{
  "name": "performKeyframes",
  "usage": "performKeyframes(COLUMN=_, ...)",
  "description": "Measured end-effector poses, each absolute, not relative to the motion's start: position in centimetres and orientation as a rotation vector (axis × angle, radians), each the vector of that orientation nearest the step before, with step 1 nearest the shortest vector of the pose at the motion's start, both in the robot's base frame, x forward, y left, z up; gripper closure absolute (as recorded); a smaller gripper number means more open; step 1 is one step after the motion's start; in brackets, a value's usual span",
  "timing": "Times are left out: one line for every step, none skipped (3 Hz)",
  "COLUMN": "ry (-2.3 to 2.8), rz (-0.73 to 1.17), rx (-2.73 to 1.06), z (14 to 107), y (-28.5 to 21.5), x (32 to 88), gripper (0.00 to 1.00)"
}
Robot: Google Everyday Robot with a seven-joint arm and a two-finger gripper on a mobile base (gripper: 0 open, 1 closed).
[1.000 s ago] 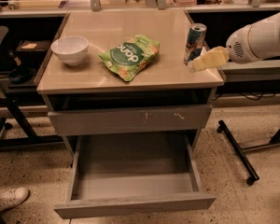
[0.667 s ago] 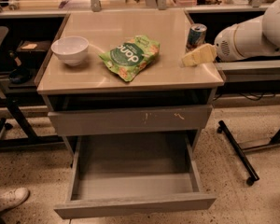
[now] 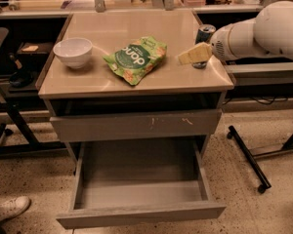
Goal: Place redbull can into middle drawer
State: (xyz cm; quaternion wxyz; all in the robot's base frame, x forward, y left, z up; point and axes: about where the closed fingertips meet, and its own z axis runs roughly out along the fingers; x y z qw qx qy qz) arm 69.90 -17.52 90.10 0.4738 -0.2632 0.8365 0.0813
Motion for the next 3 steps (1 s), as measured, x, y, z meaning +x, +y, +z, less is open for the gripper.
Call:
performKeyframes(ry=2.021, rz=0.200, rx=-0.639, z=89.8, y=-16.8, x=71.1, gripper=0.00)
performKeyframes(ry=1.987, rz=0.182, rx=-0.639, z=89.9, y=-16.8, x=72.4, gripper=0.00)
performKeyframes(ry=1.986, rz=0.182, rx=-0.638, z=89.9, y=-16.8, x=72.4, gripper=0.00)
